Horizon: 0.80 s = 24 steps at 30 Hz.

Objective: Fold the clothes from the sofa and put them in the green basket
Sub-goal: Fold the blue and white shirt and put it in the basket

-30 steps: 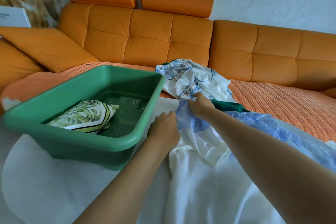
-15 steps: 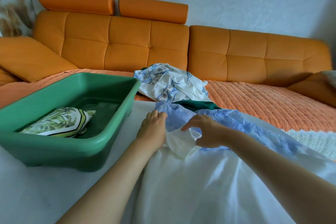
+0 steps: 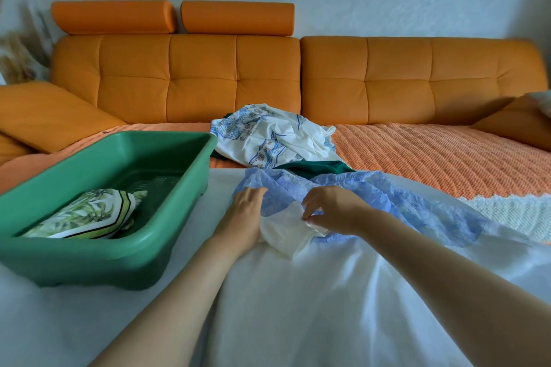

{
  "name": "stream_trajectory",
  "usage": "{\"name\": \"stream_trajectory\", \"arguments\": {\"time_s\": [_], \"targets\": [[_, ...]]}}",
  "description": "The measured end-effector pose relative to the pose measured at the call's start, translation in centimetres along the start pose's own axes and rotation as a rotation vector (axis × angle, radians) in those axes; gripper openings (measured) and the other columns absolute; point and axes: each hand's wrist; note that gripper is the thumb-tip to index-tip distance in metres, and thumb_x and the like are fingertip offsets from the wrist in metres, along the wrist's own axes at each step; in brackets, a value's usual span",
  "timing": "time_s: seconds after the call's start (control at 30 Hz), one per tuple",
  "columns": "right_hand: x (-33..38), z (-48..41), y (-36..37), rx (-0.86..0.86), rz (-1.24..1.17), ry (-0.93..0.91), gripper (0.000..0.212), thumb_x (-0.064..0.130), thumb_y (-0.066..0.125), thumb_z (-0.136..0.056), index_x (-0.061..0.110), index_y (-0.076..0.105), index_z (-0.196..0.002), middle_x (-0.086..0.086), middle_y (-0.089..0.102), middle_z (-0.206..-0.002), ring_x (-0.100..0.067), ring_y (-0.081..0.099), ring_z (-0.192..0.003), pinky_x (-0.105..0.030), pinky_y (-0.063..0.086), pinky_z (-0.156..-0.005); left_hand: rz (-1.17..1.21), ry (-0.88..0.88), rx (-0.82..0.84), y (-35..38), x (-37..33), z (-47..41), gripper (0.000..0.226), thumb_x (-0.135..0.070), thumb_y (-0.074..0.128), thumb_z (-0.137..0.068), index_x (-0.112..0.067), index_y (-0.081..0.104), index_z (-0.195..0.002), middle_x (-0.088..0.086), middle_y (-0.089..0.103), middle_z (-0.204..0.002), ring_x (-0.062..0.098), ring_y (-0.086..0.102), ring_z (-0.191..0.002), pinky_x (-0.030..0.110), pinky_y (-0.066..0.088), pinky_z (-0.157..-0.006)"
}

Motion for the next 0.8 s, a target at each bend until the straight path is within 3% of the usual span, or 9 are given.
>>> {"name": "stream_trajectory", "arguments": {"time_s": [0.1, 0.2, 0.3, 0.4, 0.5, 0.6, 0.8], "targets": [[0.1, 0.2, -0.3, 0.019, -0.107, 0.008, 0.031, 0.017, 0.062, -0.077, 0.043, 0.068, -0.094, 0.016, 0.054, -0.114, -0.008, 0.057, -0.095, -0.029, 0.05, -0.081, 0.056, -0.015, 0.042, 0.3, 0.1, 0.0, 0.065, -0.011, 0.056, -0.095, -0.012, 0.025, -0.153, 0.006, 0.028, -0.157, 0.023, 0.023, -0.144, 0.029, 0.021, -0.113], [0.7, 0.6, -0.2, 0.148, -0.167, 0.017, 0.03, 0.026, 0.068, -0.076, 0.047, 0.068, -0.098, 0.015, 0.053, -0.105, -0.01, 0.057, -0.097, -0.028, 0.049, -0.086, 0.106, -0.059, 0.115, 0.4, 0.2, 0.0, 0.067, -0.007, 0.047, -0.091, -0.017, 0.025, -0.153, 0.002, 0.026, -0.16, 0.019, 0.023, -0.146, 0.029, 0.023, -0.113], [1.2, 0.4, 0.3, 0.107, -0.128, 0.006, 0.018, 0.035, 0.071, -0.086, 0.043, 0.075, -0.101, 0.012, 0.06, -0.107, -0.011, 0.057, -0.099, -0.031, 0.048, -0.09, 0.106, -0.103, 0.194, 0.6, 0.5, 0.3, 0.068, -0.018, 0.044, -0.092, -0.02, 0.021, -0.155, -0.002, 0.022, -0.163, 0.015, 0.02, -0.148, 0.03, 0.021, -0.116], [1.3, 0.4, 0.3, 0.161, -0.09, 0.019, 0.028, 0.033, 0.07, -0.083, 0.045, 0.073, -0.109, 0.013, 0.059, -0.1, -0.012, 0.057, -0.095, -0.029, 0.047, -0.086, 0.071, -0.103, 0.236, 0.8, 0.9, 0.5, 0.068, -0.028, 0.043, -0.096, -0.021, 0.017, -0.157, -0.001, 0.018, -0.164, 0.015, 0.016, -0.15, 0.031, 0.018, -0.119], [1.4, 0.6, 0.4, 0.228, -0.041, 0.045, 0.042, 0.026, 0.068, -0.083, 0.046, 0.066, -0.12, 0.008, 0.057, -0.108, -0.016, 0.057, -0.1, -0.03, 0.048, -0.09, 0.048, -0.093, 0.256, 0.8, 1.1, 0.5, 0.075, -0.045, 0.046, -0.097, -0.021, 0.012, -0.159, -0.002, 0.014, -0.166, 0.015, 0.012, -0.152, 0.033, 0.016, -0.121], [1.5, 0.5, 0.6, 0.161, -0.009, 0.054, 0.035, 0.032, 0.066, -0.091, 0.041, 0.065, -0.124, 0.007, 0.061, -0.114, -0.016, 0.057, -0.106, -0.029, 0.045, -0.087, 0.024, -0.085, 0.278, 0.7, 1.1, 0.6, 0.084, -0.059, 0.046, -0.095, -0.02, 0.008, -0.16, -0.001, 0.011, -0.167, 0.015, 0.009, -0.153, 0.036, 0.015, -0.122], [1.8, 0.7, 0.9, 0.192, 0.149, -0.014, 0.053, 0.035, 0.064, -0.085, 0.036, 0.054, -0.138, 0.009, 0.056, -0.125, -0.017, 0.055, -0.112, -0.028, 0.043, -0.086, 0.043, -0.099, 0.21, 0.8, 0.8, 0.3, 0.071, -0.047, 0.041, -0.101, -0.018, 0.012, -0.16, 0.002, 0.013, -0.167, 0.015, 0.012, -0.152, 0.032, 0.015, -0.12]]}}
Point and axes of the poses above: each hand's wrist, its own z-axis away from the middle knuckle, its own y-axis out of the palm, x = y × z
